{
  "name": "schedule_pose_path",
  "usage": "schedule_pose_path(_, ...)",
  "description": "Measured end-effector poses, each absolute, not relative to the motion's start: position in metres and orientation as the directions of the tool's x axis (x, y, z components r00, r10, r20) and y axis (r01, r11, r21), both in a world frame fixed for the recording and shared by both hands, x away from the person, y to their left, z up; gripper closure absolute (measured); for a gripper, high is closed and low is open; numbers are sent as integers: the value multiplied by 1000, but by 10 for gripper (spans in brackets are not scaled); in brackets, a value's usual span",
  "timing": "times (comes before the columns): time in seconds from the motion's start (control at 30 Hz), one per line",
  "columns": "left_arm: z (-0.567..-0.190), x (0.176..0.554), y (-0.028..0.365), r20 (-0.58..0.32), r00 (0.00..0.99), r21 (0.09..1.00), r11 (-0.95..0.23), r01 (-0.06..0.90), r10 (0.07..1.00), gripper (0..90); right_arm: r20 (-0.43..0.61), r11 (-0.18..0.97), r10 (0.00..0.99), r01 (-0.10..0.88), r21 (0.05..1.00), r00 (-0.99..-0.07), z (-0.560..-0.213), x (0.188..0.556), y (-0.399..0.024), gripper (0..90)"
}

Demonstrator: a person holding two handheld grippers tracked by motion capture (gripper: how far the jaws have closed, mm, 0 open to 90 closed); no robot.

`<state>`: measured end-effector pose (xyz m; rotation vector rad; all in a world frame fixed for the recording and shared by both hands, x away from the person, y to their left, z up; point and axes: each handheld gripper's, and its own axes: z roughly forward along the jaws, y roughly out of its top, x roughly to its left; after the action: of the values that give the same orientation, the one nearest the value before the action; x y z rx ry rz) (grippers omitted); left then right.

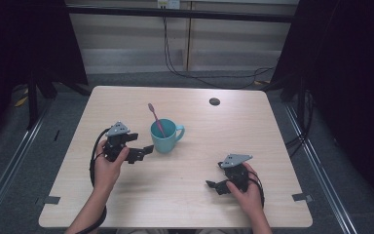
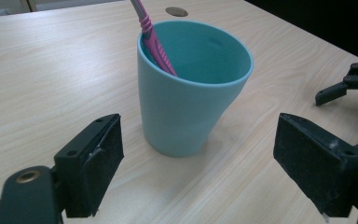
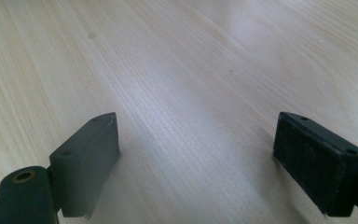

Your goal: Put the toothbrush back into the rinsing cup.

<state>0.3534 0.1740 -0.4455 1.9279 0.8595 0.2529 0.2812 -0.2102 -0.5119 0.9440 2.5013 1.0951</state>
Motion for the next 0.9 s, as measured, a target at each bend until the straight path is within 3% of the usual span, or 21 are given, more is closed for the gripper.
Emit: schedule_pose_path(0.9,-472,343,188,-166,731,825,-313,471,662,158,28,507,652,463,727,-758,-512,281,-210,139)
